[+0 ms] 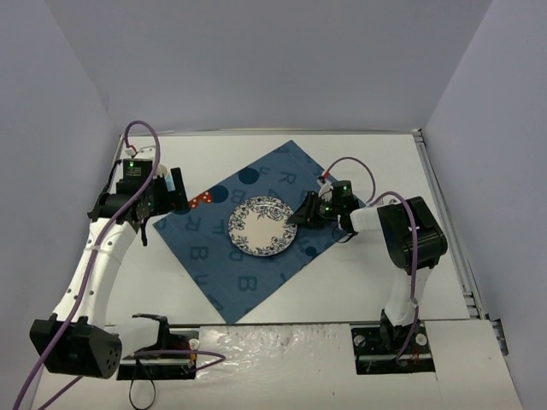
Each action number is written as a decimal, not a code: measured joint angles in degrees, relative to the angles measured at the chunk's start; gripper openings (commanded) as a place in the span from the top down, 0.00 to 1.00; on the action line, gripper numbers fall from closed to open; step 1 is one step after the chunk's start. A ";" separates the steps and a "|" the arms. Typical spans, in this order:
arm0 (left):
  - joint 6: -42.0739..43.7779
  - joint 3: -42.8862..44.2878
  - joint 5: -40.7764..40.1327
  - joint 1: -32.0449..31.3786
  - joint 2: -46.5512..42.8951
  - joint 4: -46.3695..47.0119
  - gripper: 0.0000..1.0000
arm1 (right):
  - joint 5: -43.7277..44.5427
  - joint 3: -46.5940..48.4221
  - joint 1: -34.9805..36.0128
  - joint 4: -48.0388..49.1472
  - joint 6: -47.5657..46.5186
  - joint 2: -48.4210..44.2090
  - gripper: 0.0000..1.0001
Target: Set the dinner table for one person
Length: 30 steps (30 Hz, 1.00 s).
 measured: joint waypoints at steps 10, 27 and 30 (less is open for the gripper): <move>1.19 10.54 -1.56 3.47 8.66 -0.73 0.03 | 15.45 8.36 0.66 -21.46 -14.47 -11.38 0.14; 10.78 28.46 3.39 19.40 42.24 3.97 0.28 | 25.29 11.76 4.00 -33.08 -24.08 -29.33 0.13; 11.86 31.70 4.85 19.57 46.60 4.03 0.33 | 25.28 11.49 4.51 -33.55 -24.64 -29.36 0.13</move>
